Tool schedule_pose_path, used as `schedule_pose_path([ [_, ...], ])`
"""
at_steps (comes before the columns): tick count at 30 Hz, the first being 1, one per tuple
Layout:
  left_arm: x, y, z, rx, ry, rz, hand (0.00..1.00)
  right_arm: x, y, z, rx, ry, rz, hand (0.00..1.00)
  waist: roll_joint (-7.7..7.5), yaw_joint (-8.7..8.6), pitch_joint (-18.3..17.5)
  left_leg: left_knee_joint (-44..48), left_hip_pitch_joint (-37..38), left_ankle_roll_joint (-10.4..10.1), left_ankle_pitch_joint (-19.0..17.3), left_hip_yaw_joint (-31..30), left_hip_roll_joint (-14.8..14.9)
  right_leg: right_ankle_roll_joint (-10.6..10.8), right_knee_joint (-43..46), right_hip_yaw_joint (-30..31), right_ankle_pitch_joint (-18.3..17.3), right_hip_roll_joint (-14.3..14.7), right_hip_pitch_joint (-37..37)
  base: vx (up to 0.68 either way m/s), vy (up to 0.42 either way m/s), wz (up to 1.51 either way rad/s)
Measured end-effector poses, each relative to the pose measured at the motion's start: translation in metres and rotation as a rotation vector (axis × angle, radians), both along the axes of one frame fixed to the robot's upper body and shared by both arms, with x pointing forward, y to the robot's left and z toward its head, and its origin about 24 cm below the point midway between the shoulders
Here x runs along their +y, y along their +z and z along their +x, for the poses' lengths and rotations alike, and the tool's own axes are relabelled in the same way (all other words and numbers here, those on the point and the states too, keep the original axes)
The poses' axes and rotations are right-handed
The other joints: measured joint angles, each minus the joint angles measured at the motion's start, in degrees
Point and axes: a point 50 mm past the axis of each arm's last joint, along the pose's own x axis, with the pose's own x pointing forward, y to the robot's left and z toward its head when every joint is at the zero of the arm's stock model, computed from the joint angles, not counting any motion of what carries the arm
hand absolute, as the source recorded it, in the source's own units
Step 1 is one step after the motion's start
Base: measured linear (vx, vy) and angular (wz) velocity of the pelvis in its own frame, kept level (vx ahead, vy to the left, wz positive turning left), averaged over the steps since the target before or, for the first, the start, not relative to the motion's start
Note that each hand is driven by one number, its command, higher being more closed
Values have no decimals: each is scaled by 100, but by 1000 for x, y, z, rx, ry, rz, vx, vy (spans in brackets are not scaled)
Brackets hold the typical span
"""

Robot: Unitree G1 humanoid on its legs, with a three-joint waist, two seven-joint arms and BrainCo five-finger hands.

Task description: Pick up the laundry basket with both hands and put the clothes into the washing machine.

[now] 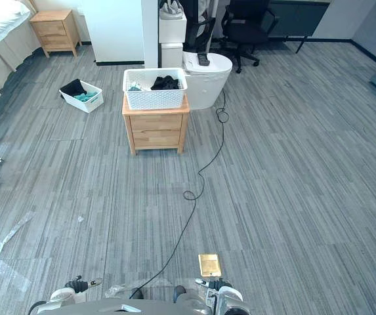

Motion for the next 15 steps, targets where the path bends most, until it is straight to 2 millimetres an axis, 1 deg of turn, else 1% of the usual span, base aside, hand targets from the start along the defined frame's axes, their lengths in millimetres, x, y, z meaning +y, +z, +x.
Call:
schedule_pose_path([
  [10,2,0,1,12,-28,20,0,1,-1,1,12,3,5,0,-10,-6,4,0,-12,27,13,-28,-4,-30,-76,-31,27,0,32,5,-9,1],
  [15,5,0,0,16,-23,38,0,2,-1,1,13,9,3,0,-42,4,25,-1,30,17,7,-75,-6,-27,-111,-88,23,-2,107,-15,-34,5],
])
